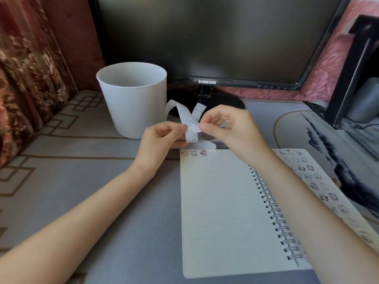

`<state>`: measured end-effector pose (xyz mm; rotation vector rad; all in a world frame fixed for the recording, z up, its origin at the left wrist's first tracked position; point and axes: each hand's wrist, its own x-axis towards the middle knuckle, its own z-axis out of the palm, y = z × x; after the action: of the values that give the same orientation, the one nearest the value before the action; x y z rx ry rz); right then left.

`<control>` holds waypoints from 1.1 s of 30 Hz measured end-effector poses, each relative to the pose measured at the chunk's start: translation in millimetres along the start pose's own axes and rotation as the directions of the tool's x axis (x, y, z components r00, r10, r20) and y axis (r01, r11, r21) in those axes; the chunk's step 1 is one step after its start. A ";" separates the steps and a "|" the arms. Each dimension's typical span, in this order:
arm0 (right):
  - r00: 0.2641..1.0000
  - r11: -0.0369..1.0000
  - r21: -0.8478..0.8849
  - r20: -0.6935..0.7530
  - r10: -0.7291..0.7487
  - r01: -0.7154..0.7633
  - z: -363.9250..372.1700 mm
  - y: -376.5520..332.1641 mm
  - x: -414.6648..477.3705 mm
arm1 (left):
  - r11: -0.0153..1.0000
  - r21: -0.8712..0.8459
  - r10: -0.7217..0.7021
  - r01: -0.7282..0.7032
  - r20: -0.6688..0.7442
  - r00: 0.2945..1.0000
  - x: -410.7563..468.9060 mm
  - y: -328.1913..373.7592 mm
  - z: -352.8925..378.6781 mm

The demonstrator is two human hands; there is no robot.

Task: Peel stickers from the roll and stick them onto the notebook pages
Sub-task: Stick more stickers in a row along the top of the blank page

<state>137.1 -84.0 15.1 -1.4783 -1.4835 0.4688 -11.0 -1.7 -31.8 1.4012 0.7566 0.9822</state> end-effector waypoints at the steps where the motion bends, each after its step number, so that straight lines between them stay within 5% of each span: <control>1: 0.997 0.996 0.045 0.037 0.075 -0.076 -5.6 -2.9 0.3 | 1.000 -0.002 -0.002 0.002 -0.004 1.000 0.1 -0.2 0.0; 5: 0.879 0.910 -0.089 0.237 0.414 -0.405 -19.8 0.6 -2.8 | 1.000 0.009 -0.006 0.006 -0.005 1.000 0.6 -1.3 0.4; 8: 0.842 0.866 -0.155 0.205 0.498 -0.475 -18.2 9.7 -3.3 | 1.000 0.014 -0.003 0.003 -0.004 1.000 0.2 -1.9 1.0; 33: 0.865 0.867 -0.181 0.119 0.487 -0.464 -12.3 26.3 -1.2 | 0.999 0.044 0.004 -0.005 0.010 1.000 -0.6 -1.1 0.7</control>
<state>161.3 -84.3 -0.8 -1.9781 -1.2832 0.8073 -10.5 -2.5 -32.9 1.4457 0.7723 0.9662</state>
